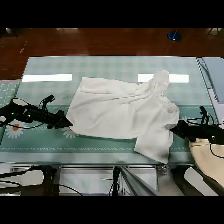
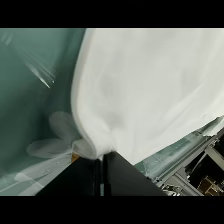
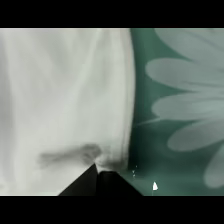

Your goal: Fold the shirts.

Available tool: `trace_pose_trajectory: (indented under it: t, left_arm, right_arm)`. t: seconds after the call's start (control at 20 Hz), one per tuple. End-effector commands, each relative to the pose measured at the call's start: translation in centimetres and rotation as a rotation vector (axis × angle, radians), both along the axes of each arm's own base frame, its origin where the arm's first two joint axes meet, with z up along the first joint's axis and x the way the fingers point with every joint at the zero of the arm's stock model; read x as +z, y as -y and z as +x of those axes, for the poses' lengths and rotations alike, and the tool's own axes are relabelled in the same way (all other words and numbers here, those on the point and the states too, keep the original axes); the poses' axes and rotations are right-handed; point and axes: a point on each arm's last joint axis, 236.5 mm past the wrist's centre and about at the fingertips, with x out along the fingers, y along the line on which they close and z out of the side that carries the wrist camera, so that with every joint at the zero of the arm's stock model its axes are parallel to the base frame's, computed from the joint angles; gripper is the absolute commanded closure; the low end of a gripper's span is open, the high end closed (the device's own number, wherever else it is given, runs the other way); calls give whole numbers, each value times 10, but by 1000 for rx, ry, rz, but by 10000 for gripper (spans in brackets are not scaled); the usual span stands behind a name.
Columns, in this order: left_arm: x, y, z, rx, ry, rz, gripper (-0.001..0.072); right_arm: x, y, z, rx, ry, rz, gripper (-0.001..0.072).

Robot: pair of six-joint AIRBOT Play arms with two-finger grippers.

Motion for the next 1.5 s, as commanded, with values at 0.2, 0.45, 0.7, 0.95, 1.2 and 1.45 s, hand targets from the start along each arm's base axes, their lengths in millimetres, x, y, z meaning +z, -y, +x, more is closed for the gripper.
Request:
trace_pose_trajectory:
  t: [0.2,0.45,0.7,0.95,1.2,1.45]
  left_arm:
    - [142,-3,93,59,468,-74,681]
    - [411,-2,97,48,1226,73,681]
    - [622,21,-20,112,1871,282,681]
    - [666,20,-109,220,1969,479,681]
    - [611,14,-147,201,1734,598,681]
    - [539,-4,-148,125,1421,663,681]
  right_arm:
    - [203,7,91,78,570,-136,697]
    - [434,-5,81,73,1058,-375,697]
    - [582,-48,20,76,1358,-471,697]
    - [647,-72,-51,31,1463,-631,697]
    - [635,-62,-94,-8,1330,-822,697]
    - [546,-50,-84,137,944,-727,697]
